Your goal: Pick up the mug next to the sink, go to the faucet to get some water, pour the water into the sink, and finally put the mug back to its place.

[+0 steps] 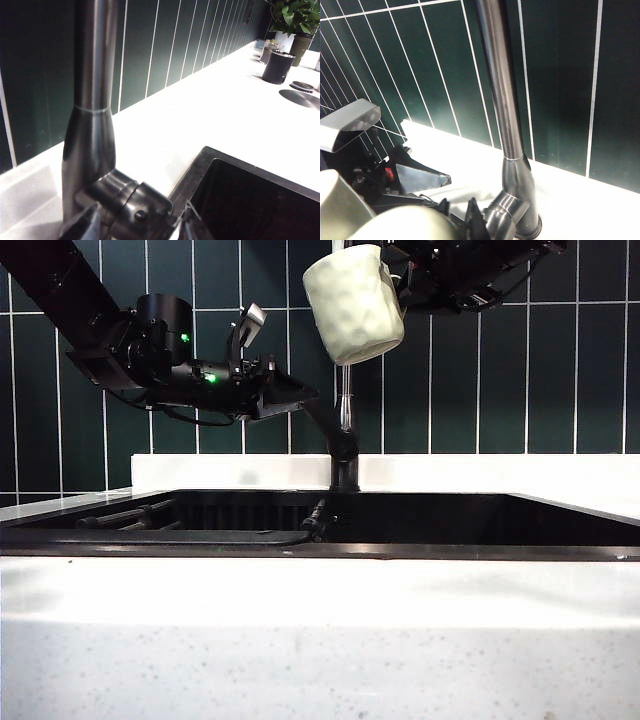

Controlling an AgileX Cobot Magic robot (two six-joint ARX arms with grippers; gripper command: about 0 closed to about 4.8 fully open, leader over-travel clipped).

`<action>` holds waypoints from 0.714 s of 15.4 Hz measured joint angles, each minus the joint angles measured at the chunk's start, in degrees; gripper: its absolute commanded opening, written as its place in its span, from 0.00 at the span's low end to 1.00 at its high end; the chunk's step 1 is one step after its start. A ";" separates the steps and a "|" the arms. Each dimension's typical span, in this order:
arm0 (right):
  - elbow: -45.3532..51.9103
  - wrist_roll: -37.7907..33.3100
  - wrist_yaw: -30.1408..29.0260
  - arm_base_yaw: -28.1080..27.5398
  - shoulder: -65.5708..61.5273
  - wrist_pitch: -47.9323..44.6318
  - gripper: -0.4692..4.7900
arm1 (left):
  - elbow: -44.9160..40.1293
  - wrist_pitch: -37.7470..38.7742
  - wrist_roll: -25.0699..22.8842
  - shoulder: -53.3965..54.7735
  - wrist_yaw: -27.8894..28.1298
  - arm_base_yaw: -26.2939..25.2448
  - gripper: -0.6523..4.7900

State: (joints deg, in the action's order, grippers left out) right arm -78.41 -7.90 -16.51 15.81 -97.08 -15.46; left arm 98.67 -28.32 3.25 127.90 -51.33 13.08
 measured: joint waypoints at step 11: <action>0.00 2.16 0.04 -0.22 -0.07 0.66 0.09 | 0.15 -2.64 0.74 -1.01 23.28 2.36 0.26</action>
State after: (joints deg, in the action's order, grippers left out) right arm -78.41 -5.74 -16.47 15.59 -97.14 -14.81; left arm 98.83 -30.96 3.99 126.89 -28.05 15.44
